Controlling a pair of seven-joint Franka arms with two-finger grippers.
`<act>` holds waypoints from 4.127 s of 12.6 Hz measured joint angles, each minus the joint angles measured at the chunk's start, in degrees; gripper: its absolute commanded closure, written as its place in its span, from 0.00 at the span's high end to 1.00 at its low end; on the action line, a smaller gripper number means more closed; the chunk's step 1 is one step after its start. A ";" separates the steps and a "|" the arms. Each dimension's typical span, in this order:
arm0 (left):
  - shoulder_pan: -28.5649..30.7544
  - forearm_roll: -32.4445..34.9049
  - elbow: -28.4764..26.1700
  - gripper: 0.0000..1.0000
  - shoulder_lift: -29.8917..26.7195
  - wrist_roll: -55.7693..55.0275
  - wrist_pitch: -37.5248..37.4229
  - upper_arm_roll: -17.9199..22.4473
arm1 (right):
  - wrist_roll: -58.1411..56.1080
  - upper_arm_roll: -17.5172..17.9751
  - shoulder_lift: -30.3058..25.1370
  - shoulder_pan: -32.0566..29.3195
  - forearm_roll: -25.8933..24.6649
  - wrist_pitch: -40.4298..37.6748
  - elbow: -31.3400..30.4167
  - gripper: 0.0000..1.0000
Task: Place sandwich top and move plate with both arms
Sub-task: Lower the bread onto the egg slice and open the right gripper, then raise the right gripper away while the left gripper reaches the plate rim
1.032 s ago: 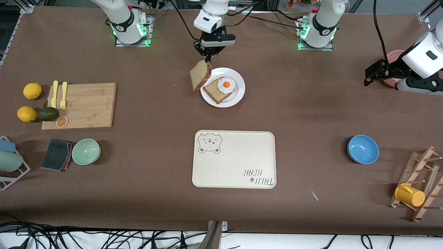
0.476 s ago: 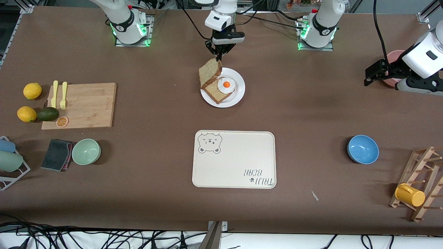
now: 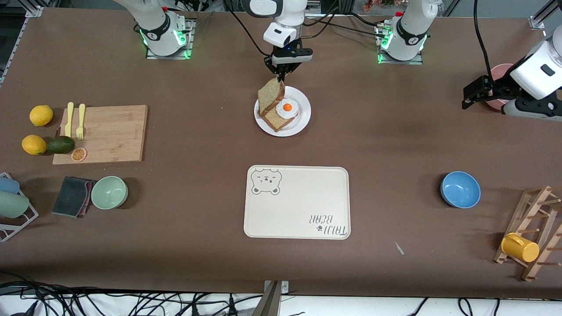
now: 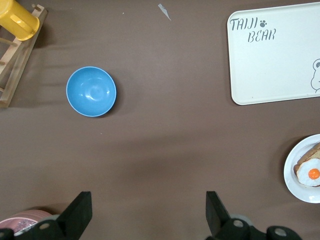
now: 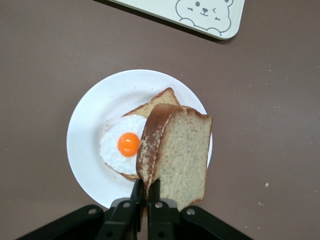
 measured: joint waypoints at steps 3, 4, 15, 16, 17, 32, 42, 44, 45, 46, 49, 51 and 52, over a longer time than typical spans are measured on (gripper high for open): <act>0.00 0.00 0.00 1.00 0.00 0.00 0.00 0.00 | 0.65 -0.06 1.13 0.01 -0.01 0.47 1.26 0.00; 0.00 0.00 0.00 1.00 0.00 0.00 0.00 0.00 | 1.24 -0.06 1.66 0.01 -0.02 0.61 1.32 0.00; 0.00 0.00 0.00 1.00 0.00 0.00 0.00 0.00 | 4.43 -2.41 4.11 0.81 0.13 1.00 4.02 0.90; 0.00 0.00 0.00 1.00 0.00 0.00 0.00 0.00 | 4.43 -2.89 3.76 0.83 0.53 1.00 4.31 0.92; 0.00 0.00 0.00 1.00 0.00 0.00 0.00 0.00 | 4.01 -3.63 2.97 0.81 1.43 1.00 4.56 0.98; -7.25 -6.17 -0.40 1.00 8.53 0.27 -2.28 -0.92 | -38.84 -12.01 -24.39 -23.14 36.91 -6.65 -0.69 1.00; -9.88 -30.75 -1.21 1.00 29.35 11.14 3.02 -4.29 | -54.83 -28.03 -26.91 -31.50 38.30 -22.45 7.10 1.00; -9.86 -34.47 -4.44 1.00 32.26 16.90 10.31 -5.01 | -58.25 -31.11 -26.86 -32.43 38.99 -23.27 7.61 1.00; -9.88 -36.50 -6.94 1.00 32.86 18.87 14.69 -6.16 | -59.22 -32.68 -26.81 -32.60 39.34 -23.52 7.78 1.00; -9.95 -37.57 -9.34 1.00 33.00 19.83 18.66 -7.61 | -59.60 -33.75 -26.77 -32.89 39.35 -24.22 8.13 1.00; -10.15 -38.12 -14.78 0.89 32.99 20.10 29.12 -12.34 | -60.29 -35.23 -26.74 -34.39 39.23 -25.81 8.51 1.00; -10.30 -39.63 -17.10 0.90 33.00 20.81 33.95 -14.57 | -61.18 -35.30 -26.57 -35.02 37.32 -25.89 8.51 1.00; -10.47 -39.72 -17.86 0.90 33.13 20.87 36.20 -15.43 | -61.50 -35.22 -26.35 -35.03 35.74 -25.91 8.51 1.00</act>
